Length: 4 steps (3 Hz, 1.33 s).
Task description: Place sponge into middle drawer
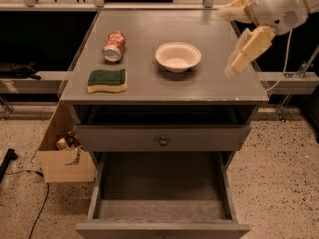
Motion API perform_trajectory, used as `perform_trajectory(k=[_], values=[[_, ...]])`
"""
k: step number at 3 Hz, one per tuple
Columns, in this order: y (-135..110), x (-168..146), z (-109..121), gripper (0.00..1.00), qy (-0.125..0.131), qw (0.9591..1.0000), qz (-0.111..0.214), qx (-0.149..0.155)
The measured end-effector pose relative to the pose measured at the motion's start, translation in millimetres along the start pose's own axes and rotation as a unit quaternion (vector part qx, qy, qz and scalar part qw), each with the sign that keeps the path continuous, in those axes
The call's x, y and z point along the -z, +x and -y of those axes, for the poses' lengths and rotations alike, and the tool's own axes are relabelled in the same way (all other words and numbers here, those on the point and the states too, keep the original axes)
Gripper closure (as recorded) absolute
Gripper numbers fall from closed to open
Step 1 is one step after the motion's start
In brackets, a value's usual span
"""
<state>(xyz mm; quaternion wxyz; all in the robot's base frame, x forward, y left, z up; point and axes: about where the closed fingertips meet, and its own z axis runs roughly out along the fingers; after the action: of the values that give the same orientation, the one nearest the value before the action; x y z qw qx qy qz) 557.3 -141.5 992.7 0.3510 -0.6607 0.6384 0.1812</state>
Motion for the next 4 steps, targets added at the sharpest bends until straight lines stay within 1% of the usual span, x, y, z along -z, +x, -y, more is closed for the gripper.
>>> perform_trajectory(k=[1, 2, 3, 4], values=[[-50, -44, 15, 0.00, -0.025, 0.9992, 0.011, 0.028], [-108, -92, 21, 0.00, -0.054, 0.9963, 0.024, 0.062], [-109, -94, 21, 0.00, -0.055, 0.9962, 0.025, 0.063], [-95, -95, 40, 0.00, -0.016, 0.9993, 0.025, 0.021]])
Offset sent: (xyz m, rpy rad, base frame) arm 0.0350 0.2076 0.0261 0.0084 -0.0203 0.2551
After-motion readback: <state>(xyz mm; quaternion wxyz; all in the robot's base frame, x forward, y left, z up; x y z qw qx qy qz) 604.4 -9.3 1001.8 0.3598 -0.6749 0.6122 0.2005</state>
